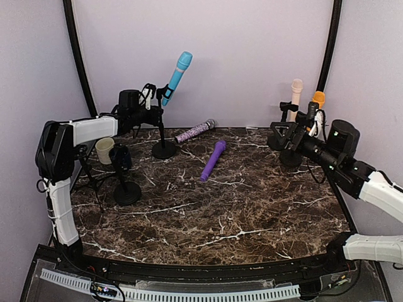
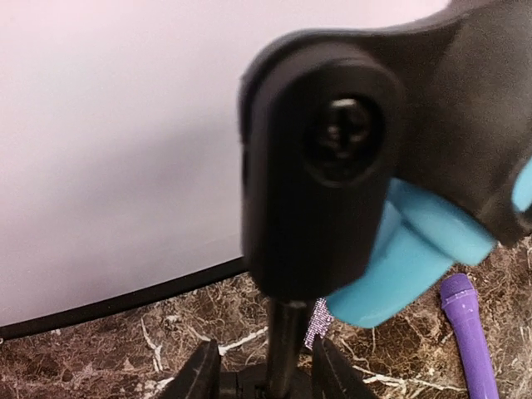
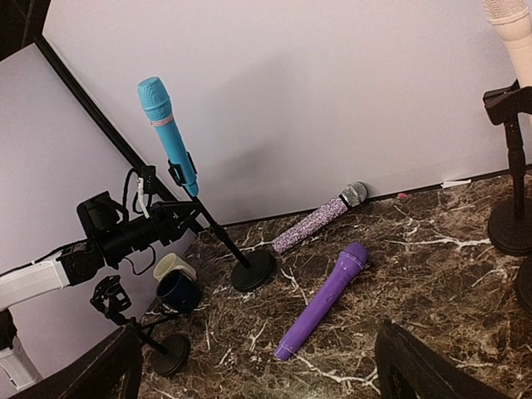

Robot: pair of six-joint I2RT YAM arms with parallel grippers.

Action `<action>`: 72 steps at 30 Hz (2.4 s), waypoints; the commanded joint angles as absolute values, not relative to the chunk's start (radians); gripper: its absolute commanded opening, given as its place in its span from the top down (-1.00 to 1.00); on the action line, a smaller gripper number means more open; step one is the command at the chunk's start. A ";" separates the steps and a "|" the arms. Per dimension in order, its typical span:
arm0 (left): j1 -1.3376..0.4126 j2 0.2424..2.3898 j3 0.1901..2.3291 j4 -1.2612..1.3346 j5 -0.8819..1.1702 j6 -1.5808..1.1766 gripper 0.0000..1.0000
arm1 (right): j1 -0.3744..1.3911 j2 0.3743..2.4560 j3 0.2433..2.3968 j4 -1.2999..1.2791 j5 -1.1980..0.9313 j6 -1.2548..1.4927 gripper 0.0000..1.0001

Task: Remove the microphone from the stand
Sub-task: Pick up the microphone stand with the microphone from the corner of the board, then place the microphone stand with the microphone at the center of the board.

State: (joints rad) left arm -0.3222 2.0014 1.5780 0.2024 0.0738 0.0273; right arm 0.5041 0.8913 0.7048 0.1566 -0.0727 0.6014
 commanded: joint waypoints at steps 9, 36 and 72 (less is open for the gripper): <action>-0.308 2.055 1.624 0.289 0.097 0.084 0.49 | 0.501 0.931 0.736 0.207 -0.064 0.572 -0.97; -0.494 1.767 1.515 0.331 -0.089 0.146 1.00 | 0.497 0.897 0.732 0.153 -0.039 0.560 -0.97; -1.145 1.414 1.167 0.117 -0.898 -0.321 1.00 | 0.497 0.795 0.654 0.103 -0.037 0.641 -0.97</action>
State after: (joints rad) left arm -1.1030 1.4708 1.1561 0.0544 -0.7273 -0.2268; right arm 0.5011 0.8097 0.6693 0.0883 -0.0502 0.6159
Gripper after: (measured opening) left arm 0.115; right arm 0.985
